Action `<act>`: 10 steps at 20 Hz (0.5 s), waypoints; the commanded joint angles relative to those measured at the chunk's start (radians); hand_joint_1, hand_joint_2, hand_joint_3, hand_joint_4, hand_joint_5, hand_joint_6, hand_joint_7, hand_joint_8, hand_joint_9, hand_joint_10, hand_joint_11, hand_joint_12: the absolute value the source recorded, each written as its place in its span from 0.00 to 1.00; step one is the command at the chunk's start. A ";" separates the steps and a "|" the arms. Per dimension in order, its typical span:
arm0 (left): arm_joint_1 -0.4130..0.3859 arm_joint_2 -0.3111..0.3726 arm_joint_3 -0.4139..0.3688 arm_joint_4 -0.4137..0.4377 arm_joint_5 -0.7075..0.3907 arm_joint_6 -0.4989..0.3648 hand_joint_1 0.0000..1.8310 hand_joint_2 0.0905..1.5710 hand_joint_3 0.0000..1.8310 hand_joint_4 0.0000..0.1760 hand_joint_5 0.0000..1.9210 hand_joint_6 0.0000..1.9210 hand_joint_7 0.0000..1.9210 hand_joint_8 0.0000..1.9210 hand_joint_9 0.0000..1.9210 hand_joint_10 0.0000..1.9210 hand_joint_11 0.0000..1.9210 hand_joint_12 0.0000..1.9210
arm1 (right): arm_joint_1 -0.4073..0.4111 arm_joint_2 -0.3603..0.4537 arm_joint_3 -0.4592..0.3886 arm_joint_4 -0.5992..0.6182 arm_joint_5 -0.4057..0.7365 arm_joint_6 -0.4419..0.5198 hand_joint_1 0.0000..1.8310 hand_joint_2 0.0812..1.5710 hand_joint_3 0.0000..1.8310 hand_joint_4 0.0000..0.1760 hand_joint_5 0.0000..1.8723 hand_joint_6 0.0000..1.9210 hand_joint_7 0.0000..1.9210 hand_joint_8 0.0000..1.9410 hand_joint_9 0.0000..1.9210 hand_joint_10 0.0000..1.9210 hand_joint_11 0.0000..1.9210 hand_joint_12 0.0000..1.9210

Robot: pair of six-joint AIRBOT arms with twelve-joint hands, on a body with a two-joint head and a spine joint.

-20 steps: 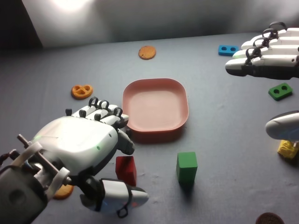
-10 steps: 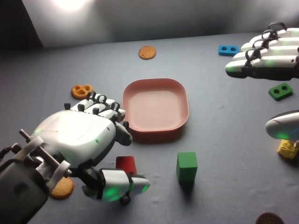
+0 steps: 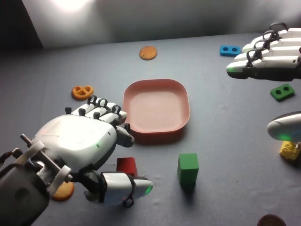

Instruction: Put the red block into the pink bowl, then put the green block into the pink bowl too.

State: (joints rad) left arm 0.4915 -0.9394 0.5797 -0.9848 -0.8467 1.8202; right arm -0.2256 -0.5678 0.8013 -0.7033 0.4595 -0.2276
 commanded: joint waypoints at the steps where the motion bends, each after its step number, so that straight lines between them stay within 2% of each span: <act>1: 0.000 0.003 -0.001 0.053 -0.070 -0.004 0.21 0.62 0.00 0.00 0.32 0.00 0.10 0.00 0.02 0.00 0.00 0.00 | 0.011 0.011 -0.001 0.035 0.095 0.004 0.02 0.76 0.00 0.00 0.07 0.00 0.06 0.00 0.03 0.00 0.00 0.04; 2: 0.002 0.003 -0.001 0.053 -0.070 -0.004 0.21 0.62 0.00 0.04 0.33 0.01 0.10 0.00 0.02 0.00 0.00 0.00 | 0.011 0.011 -0.001 0.035 0.096 0.004 0.03 0.75 0.00 0.00 0.08 0.00 0.07 0.00 0.04 0.00 0.00 0.08; 3: 0.005 0.002 -0.001 0.053 -0.070 -0.004 0.21 0.61 0.00 0.15 0.35 0.01 0.11 0.01 0.03 0.01 0.00 0.00 | 0.011 0.011 -0.001 0.035 0.098 0.004 0.04 0.75 0.00 0.00 0.09 0.00 0.08 0.00 0.05 0.00 0.00 0.11; 4: 0.008 0.000 -0.001 0.053 -0.070 -0.005 0.23 0.61 0.00 0.17 0.39 0.01 0.12 0.00 0.03 0.00 0.00 0.00 | 0.011 0.011 0.000 0.035 0.099 0.004 0.04 0.75 0.00 0.00 0.10 0.00 0.09 0.00 0.06 0.00 0.00 0.14; 5: 0.011 -0.002 0.000 0.053 -0.070 -0.007 0.23 0.61 0.00 0.17 0.39 0.01 0.12 0.00 0.03 0.00 0.00 0.00 | 0.011 0.011 0.000 0.035 0.100 0.004 0.04 0.75 0.00 0.00 0.10 0.00 0.09 0.00 0.06 0.00 0.00 0.14; 6: 0.014 -0.004 0.001 0.053 -0.071 -0.010 0.27 0.61 0.00 0.12 0.41 0.01 0.15 0.00 0.05 0.00 0.00 0.00 | 0.011 0.011 0.000 0.035 0.100 0.004 0.04 0.75 0.00 0.00 0.07 0.00 0.06 0.00 0.04 0.00 0.00 0.07; 7: 0.018 -0.007 0.003 0.056 -0.074 -0.013 0.29 0.61 0.00 0.13 0.42 0.01 0.16 0.00 0.05 0.00 0.00 0.00 | 0.011 0.011 0.000 0.035 0.101 0.004 0.04 0.75 0.00 0.00 0.07 0.00 0.06 0.00 0.04 0.00 0.00 0.07; 8: 0.026 -0.011 0.004 0.061 -0.082 -0.022 0.34 0.63 0.00 0.11 0.41 0.00 0.12 0.00 0.02 0.00 0.00 0.00 | 0.011 0.011 0.000 0.035 0.101 0.004 0.04 0.75 0.00 0.00 0.08 0.00 0.07 0.00 0.05 0.00 0.00 0.13; 9: 0.030 -0.013 0.005 0.063 -0.087 -0.026 0.34 0.63 0.00 0.11 0.41 0.00 0.12 0.00 0.02 0.00 0.00 0.00 | 0.011 0.011 0.000 0.035 0.101 0.004 0.04 0.75 0.00 0.00 0.08 0.00 0.07 0.00 0.05 0.00 0.00 0.13; 10: 0.034 -0.016 0.006 0.066 -0.090 -0.029 0.38 0.62 0.00 0.05 0.42 0.00 0.13 0.00 0.02 0.00 0.00 0.00 | 0.010 0.011 0.000 0.035 0.101 0.004 0.06 0.75 0.00 0.00 0.08 0.00 0.07 0.00 0.04 0.00 0.00 0.09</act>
State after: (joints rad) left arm 0.5289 -0.9592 0.5861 -0.9791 -0.8562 1.7966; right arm -0.2256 -0.5678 0.8013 -0.7033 0.4671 -0.2276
